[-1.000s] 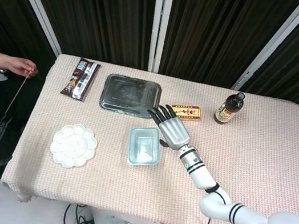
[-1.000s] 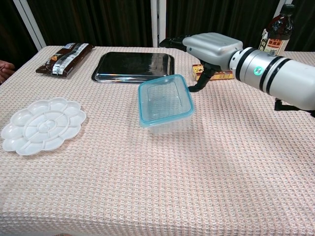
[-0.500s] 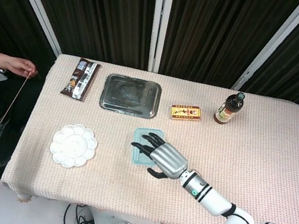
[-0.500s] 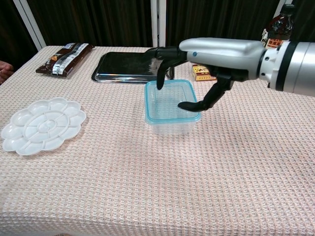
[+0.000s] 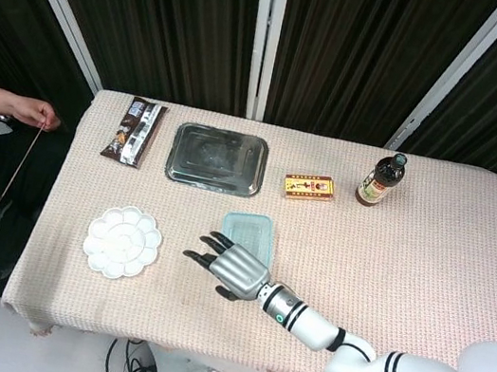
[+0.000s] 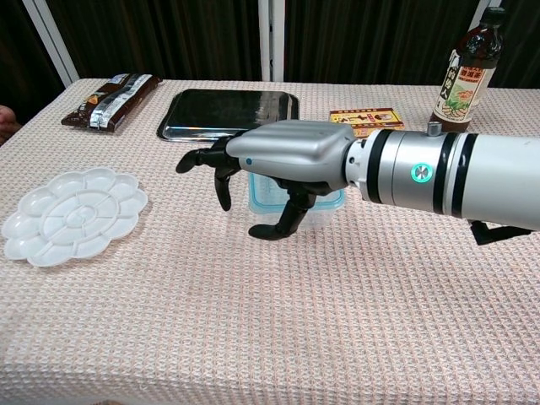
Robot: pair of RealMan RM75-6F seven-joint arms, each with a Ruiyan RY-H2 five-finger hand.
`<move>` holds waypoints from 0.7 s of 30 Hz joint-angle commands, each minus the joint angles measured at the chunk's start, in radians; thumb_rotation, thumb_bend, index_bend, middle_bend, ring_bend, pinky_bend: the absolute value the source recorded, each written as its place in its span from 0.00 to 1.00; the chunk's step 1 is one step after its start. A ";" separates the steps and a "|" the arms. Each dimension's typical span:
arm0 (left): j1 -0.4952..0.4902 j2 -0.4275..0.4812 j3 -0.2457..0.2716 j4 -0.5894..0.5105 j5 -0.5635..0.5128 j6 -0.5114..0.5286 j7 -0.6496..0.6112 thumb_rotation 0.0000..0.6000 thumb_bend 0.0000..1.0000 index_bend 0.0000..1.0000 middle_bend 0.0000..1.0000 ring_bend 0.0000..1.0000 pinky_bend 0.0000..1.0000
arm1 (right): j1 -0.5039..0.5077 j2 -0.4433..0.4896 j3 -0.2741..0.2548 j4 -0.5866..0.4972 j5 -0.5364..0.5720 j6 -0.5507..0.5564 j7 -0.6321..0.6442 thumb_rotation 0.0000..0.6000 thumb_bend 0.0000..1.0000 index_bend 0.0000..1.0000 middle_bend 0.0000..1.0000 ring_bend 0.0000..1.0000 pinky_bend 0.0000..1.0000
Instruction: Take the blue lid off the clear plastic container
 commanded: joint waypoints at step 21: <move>-0.011 -0.012 0.003 0.018 0.033 -0.001 -0.015 1.00 0.00 0.07 0.02 0.00 0.00 | -0.237 0.267 -0.196 -0.254 -0.069 0.304 -0.110 1.00 0.27 0.07 0.31 0.00 0.00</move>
